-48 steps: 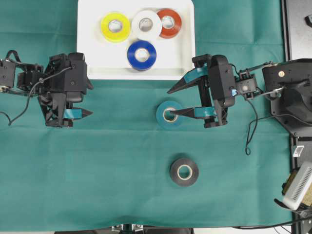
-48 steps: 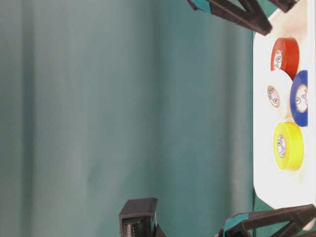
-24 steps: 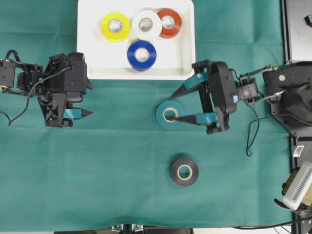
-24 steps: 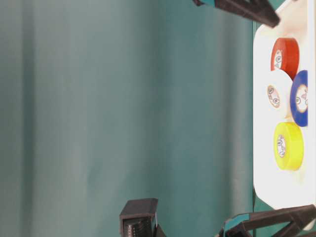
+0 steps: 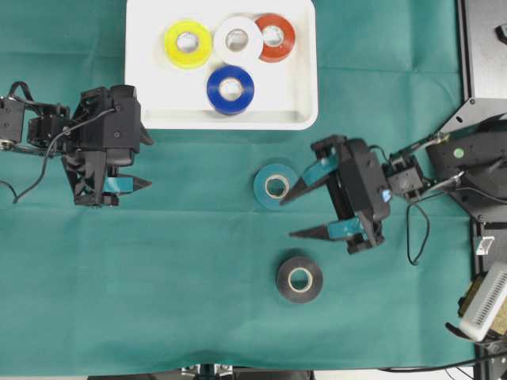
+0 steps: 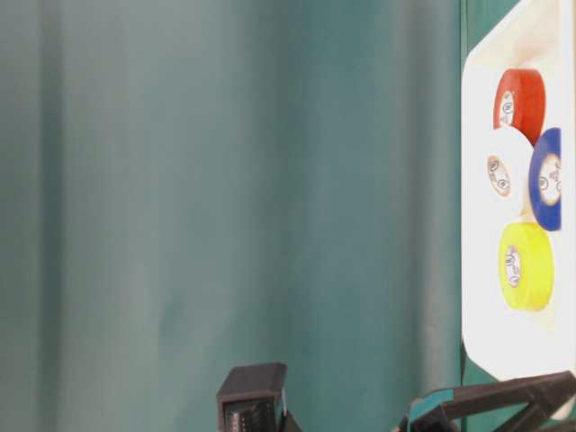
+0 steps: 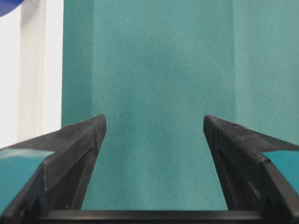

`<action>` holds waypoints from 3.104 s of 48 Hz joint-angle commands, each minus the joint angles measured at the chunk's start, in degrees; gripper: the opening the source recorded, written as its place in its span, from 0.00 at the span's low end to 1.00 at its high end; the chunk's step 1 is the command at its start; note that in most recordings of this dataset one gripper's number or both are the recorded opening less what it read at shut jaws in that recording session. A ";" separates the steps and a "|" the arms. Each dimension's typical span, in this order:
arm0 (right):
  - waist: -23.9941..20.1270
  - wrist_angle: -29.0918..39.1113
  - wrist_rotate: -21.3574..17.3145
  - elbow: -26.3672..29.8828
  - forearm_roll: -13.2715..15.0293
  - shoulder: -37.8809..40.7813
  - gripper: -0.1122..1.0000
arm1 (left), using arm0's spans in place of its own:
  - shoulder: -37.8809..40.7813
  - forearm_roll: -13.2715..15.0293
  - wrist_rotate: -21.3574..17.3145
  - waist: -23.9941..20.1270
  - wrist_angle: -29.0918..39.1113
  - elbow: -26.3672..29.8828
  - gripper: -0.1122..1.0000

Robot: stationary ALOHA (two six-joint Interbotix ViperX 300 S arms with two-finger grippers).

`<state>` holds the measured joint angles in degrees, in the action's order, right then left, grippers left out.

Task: Put the tape alternately from left to right into the white case.
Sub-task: 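Move the right gripper down to the black tape roll, then grasp the black roll through its hole with the right gripper, then lift the black roll and carry it into the tray's lower right corner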

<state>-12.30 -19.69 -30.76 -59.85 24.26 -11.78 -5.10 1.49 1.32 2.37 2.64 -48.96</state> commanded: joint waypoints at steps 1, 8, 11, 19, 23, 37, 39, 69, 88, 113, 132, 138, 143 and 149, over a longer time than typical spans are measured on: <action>-1.67 -0.18 -0.70 1.14 -0.18 0.26 0.68 | -0.97 0.09 -0.09 0.35 -0.44 0.44 0.85; -4.31 0.09 -2.11 1.32 -0.18 1.32 0.68 | -0.97 0.09 -0.09 0.35 -0.53 0.70 0.85; -5.63 0.09 -2.37 1.32 -0.18 1.85 0.68 | -0.97 0.09 -0.09 0.62 -0.53 0.88 0.85; -8.09 0.26 -2.37 1.93 -0.18 3.52 0.68 | -0.97 0.00 0.00 0.97 -0.62 1.32 0.85; -8.17 0.88 -2.37 2.29 -0.18 4.75 0.68 | -0.88 0.00 0.00 1.32 -0.53 1.23 0.85; -8.70 4.22 -3.16 5.36 -0.18 10.55 0.68 | -0.62 0.09 0.09 2.37 -0.62 1.85 0.85; -9.05 4.57 -3.60 5.80 -0.18 11.34 0.68 | -0.62 0.00 0.09 2.46 -0.62 1.85 0.85; -9.76 11.07 -6.77 10.11 -0.18 15.73 0.68 | -0.53 0.09 0.09 2.46 -0.62 1.85 0.85; -9.84 11.25 -6.68 10.81 0.00 15.64 0.38 | -0.53 0.00 0.09 2.46 -0.62 1.58 0.85; -9.84 11.87 -6.68 11.78 0.09 9.32 0.31 | -0.53 0.09 0.09 2.46 -0.62 1.49 0.85; 0.26 20.83 -4.83 18.11 1.93 5.89 0.31 | -0.53 0.00 0.09 2.64 -0.62 1.67 0.85; 5.54 20.65 -3.60 18.72 5.36 6.68 0.31 | -0.53 0.09 0.09 2.99 -0.62 1.76 0.85; 9.23 19.78 -3.43 19.86 8.61 7.47 0.31 | -0.53 0.00 0.00 3.25 -0.62 1.85 0.85; 11.78 18.63 -3.34 21.27 12.13 8.44 0.31 | -0.53 0.09 0.09 3.52 -0.62 1.85 0.85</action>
<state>-1.67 0.26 -34.10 -40.78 34.37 -3.08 -5.01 1.49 1.32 5.54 2.37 -48.34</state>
